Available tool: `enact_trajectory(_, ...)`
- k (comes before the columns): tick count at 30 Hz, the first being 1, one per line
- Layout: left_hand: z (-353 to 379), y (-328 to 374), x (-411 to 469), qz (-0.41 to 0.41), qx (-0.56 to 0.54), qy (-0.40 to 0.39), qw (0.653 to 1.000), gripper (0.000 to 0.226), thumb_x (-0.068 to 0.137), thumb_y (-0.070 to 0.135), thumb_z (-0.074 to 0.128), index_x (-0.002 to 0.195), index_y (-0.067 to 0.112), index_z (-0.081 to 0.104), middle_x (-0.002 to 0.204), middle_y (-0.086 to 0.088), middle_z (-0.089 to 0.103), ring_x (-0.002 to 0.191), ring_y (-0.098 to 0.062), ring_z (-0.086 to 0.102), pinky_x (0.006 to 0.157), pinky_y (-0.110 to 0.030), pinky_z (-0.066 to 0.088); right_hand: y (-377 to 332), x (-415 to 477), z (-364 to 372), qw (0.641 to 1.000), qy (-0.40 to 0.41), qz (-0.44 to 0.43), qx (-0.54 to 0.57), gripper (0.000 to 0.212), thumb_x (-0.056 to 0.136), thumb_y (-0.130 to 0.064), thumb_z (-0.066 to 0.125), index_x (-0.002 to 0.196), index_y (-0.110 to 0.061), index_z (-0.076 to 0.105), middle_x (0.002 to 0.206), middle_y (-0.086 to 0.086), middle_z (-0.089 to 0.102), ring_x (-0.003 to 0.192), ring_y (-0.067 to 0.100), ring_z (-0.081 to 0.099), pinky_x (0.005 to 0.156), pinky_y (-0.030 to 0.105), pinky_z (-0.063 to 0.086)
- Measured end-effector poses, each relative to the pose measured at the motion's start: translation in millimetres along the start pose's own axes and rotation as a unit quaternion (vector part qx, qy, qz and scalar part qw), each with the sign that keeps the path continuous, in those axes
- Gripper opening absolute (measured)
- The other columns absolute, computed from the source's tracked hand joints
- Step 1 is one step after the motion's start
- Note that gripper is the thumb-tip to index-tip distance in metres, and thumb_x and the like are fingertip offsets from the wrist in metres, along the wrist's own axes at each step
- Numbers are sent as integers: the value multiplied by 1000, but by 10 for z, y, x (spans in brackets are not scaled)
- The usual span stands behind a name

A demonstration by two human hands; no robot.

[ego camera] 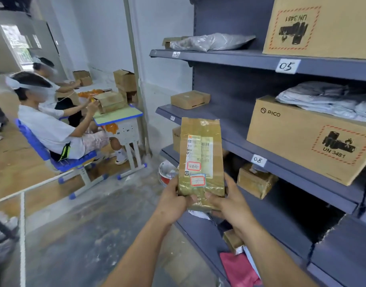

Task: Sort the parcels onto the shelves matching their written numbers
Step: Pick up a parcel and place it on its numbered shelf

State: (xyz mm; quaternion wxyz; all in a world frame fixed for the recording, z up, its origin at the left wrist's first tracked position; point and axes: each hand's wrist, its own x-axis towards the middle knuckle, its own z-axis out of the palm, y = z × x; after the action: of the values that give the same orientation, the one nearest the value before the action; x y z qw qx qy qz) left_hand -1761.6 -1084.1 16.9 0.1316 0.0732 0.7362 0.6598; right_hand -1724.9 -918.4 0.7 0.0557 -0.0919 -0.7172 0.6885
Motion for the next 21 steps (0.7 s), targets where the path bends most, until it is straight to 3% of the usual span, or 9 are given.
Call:
enact_trajectory(7, -661, 136, 543, -5, -1, -61, 998, 46, 84, -5, 69, 114, 29, 62, 97, 19, 74, 93, -3, 70, 91, -36, 57, -132, 434, 614, 998, 47, 12, 32, 59, 88, -7, 74, 119, -53, 52, 118, -5, 71, 102, 21, 73, 84, 54, 60)
enact_trajectory(10, -860, 203, 759, -7, 7, -82, 997, 44, 86, -1, 68, 111, 36, 62, 93, 23, 73, 89, 1, 69, 83, -30, 59, -212, 603, 766, 997, 68, 2, 27, 57, 89, -5, 72, 118, -50, 54, 108, -4, 74, 88, 18, 74, 70, 41, 62)
enact_trajectory(12, -976, 273, 936, -9, 19, -93, 995, 43, 87, 1, 68, 107, 38, 61, 93, 22, 74, 91, -3, 69, 83, -35, 58, -278, 733, 845, 996, 83, -6, 28, 57, 89, -4, 72, 124, -44, 54, 101, -3, 74, 79, 15, 72, 63, 32, 55)
enact_trajectory(15, -1124, 377, 1225, 0, 28, -103, 994, 46, 86, 3, 71, 115, 38, 61, 100, 16, 75, 100, -12, 70, 91, -42, 58, -399, 936, 954, 994, 96, -30, 31, 55, 89, -2, 71, 127, -38, 55, 105, -7, 75, 93, 14, 74, 74, 30, 58)
enact_trajectory(21, -1350, 711, 1835, 36, 55, -128, 990, 48, 86, 7, 72, 120, 40, 62, 107, 11, 73, 100, -11, 71, 85, -36, 58, -695, 1445, 1048, 989, 120, -85, -3, 49, 89, -13, 73, 122, -45, 56, 107, -12, 74, 97, 11, 72, 90, 38, 58)
